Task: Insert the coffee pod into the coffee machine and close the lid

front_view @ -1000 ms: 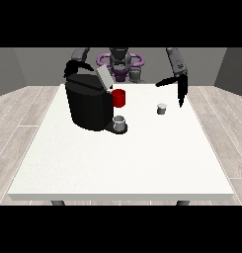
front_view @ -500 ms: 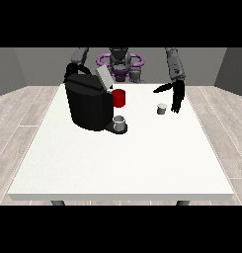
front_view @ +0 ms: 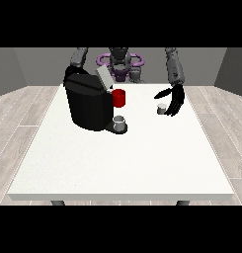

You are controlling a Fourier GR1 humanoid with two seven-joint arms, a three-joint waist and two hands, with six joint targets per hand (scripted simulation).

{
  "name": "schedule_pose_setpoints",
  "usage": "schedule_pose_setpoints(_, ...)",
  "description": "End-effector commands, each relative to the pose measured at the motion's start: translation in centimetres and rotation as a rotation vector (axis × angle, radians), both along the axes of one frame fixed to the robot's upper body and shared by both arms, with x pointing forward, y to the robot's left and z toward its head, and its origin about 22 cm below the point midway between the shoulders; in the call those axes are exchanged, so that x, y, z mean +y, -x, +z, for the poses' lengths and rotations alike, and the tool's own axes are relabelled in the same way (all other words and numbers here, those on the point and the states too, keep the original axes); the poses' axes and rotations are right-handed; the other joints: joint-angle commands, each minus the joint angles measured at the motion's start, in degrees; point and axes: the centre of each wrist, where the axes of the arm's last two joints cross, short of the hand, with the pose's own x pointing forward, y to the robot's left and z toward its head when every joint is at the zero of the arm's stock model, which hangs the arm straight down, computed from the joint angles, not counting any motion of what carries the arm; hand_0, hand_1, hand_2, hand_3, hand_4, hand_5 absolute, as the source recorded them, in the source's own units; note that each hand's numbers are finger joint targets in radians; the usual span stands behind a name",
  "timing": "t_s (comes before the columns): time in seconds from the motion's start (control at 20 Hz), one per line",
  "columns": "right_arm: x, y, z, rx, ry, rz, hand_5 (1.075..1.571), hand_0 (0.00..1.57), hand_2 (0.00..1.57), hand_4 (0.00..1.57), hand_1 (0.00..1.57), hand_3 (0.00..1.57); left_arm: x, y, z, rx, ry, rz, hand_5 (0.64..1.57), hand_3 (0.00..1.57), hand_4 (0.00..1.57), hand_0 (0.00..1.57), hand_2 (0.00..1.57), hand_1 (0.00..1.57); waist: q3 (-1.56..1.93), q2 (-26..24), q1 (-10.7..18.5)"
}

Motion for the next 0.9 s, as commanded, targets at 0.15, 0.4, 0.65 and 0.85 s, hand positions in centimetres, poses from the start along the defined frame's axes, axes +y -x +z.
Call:
schedule_pose_setpoints(0.15, 2.2, 0.2, 2.1, -0.008, -0.004, 0.047, 1.571, 0.00, 0.00, 0.45, 0.00, 0.00, 2.6, -0.4, 1.0, -0.008, -0.141, 0.012, 1.571, 0.45, 0.00, 0.55, 0.70, 0.55, -0.04, 1.64, -3.11)
schedule_pose_setpoints(0.4, 2.4, -0.1, 2.1, -0.034, 0.009, 0.021, 1.571, 0.00, 0.00, 0.53, 0.00, 0.00, 2.0, -0.9, 1.0, -0.109, -0.186, 0.014, 1.571, 0.62, 0.15, 0.72, 0.85, 0.72, -0.04, 2.90, -1.96)
schedule_pose_setpoints(0.65, 0.5, -0.6, 0.1, -0.045, -0.033, -0.023, 1.571, 0.00, 0.00, 0.51, 0.00, 0.00, -0.7, -1.5, -0.1, -0.148, -0.204, 0.000, 1.571, 0.74, 0.39, 0.82, 0.97, 0.82, 0.00, 2.83, -0.46)
schedule_pose_setpoints(0.85, 0.0, 0.4, 0.3, 0.001, -0.051, 0.024, 1.571, 0.00, 0.00, 0.51, 0.00, 0.00, 0.3, 0.0, -1.9, -0.122, -0.299, -0.013, 1.571, 0.87, 0.29, 0.99, 1.09, 0.99, -0.01, 1.04, -1.67)
